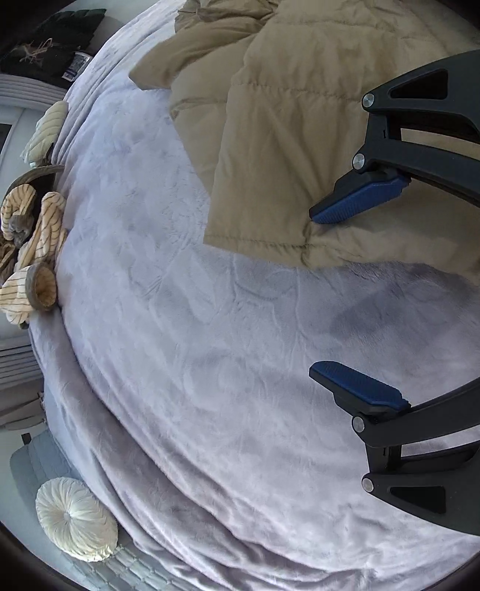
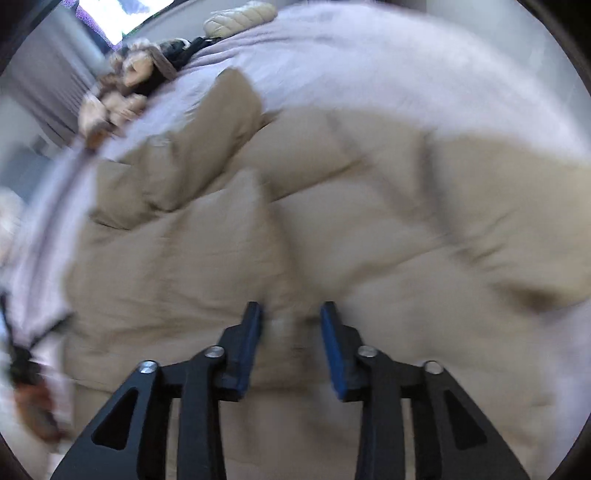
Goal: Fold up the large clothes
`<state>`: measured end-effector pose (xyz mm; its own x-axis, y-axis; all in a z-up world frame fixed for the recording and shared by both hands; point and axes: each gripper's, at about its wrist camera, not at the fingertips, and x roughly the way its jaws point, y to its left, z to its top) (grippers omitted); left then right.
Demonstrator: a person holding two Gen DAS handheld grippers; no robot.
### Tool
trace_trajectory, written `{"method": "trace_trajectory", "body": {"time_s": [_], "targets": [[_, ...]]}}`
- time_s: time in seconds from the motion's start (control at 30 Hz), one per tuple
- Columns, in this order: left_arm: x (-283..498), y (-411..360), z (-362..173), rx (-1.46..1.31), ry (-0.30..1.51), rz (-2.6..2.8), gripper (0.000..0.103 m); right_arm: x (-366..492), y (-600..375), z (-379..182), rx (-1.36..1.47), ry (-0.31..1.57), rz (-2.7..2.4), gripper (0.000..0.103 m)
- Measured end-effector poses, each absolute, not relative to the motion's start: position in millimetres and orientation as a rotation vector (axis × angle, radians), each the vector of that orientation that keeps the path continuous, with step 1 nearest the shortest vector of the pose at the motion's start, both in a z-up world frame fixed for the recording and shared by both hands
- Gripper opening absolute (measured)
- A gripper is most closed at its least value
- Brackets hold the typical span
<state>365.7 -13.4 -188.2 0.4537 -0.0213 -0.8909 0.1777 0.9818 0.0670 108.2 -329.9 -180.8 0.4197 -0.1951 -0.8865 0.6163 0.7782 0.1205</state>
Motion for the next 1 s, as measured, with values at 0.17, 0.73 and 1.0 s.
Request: {"method": "trace_trajectory", "body": {"time_s": [0.17, 0.73, 1.0], "targets": [[343.2, -21.8, -157.9, 0.193, 1.086, -0.169, 0.078, 74.4, -347.1, -167.2, 0.578, 0.999, -0.525, 0.066], [198.3, -198.8, -139.9, 0.309, 1.177, -0.553, 0.078, -58.5, -415.9, -164.7, 0.956, 0.874, -0.524, 0.101], [157.5, -280.8, -146.8, 0.373, 1.210, -0.664, 0.078, -112.2, -468.8, -166.2, 0.985, 0.797, -0.614, 0.103]]}}
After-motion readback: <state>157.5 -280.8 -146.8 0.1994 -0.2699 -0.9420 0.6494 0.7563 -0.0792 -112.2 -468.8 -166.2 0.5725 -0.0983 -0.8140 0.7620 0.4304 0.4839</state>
